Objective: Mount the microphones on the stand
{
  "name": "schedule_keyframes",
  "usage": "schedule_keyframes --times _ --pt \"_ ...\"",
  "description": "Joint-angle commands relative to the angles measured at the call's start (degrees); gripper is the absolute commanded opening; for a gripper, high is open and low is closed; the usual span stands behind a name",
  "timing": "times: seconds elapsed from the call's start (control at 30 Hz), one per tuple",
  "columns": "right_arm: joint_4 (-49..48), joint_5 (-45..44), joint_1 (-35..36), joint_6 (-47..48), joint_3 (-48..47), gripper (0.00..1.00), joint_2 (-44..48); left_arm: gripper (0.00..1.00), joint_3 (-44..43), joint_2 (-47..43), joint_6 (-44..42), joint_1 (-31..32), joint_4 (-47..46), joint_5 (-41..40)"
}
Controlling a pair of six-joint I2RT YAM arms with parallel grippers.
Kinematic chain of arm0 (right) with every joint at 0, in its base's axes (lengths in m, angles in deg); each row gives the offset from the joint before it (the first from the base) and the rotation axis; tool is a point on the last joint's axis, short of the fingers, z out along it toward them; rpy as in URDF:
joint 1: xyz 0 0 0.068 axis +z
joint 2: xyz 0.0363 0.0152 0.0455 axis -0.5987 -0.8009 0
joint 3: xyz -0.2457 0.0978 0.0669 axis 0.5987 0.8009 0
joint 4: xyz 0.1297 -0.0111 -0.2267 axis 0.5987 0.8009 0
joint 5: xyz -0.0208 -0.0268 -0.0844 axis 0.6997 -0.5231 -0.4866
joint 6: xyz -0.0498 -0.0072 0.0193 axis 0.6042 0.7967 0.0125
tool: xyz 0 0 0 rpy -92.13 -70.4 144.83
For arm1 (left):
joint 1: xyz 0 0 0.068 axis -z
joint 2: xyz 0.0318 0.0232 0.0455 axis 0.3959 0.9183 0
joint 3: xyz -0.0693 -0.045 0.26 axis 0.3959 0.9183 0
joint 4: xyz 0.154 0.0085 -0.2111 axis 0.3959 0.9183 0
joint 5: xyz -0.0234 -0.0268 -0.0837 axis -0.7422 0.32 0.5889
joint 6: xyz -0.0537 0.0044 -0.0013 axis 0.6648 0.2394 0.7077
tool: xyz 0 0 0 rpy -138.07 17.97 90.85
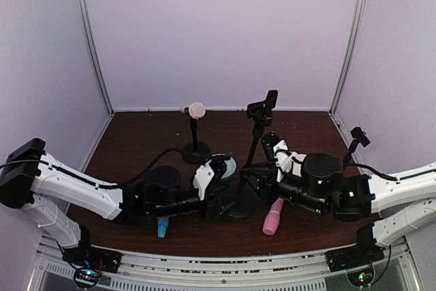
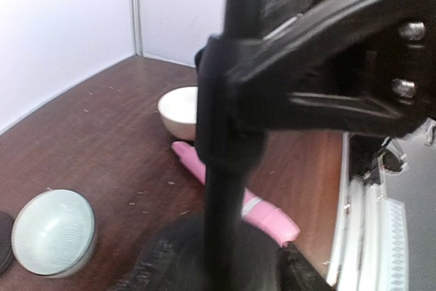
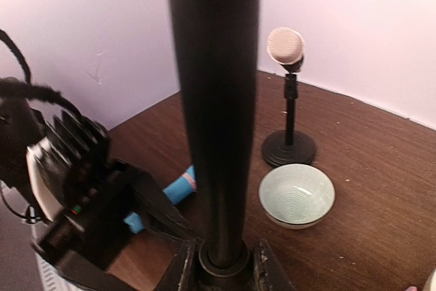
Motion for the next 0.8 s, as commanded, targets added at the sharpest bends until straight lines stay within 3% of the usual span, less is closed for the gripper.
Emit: schedule_keyframes --times 0.0,0.23,0.47,0.77 --pt "-14.69 -4.22 -1.97 9.13 5.12 0.0 0.81 0.64 4.36 -3.78 0.49 -0.07 -1.81 -3.21" --pt "-26.83 -0.58 -2.72 12.64 8.05 0.0 -5.21 0.68 10.72 -13.0 1.76 0.02 2.5 -7.7" --pt "-34.05 2.24 -2.72 13.15 6.58 0.0 -14.4 0.73 12.49 -22.08 5.55 -0.06 16.22 -21.19" --pt "-38.39 3.21 -2.76 13.36 3.89 0.0 -23.61 0.74 12.74 -27.38 15.48 -0.87 32.81 -28.82"
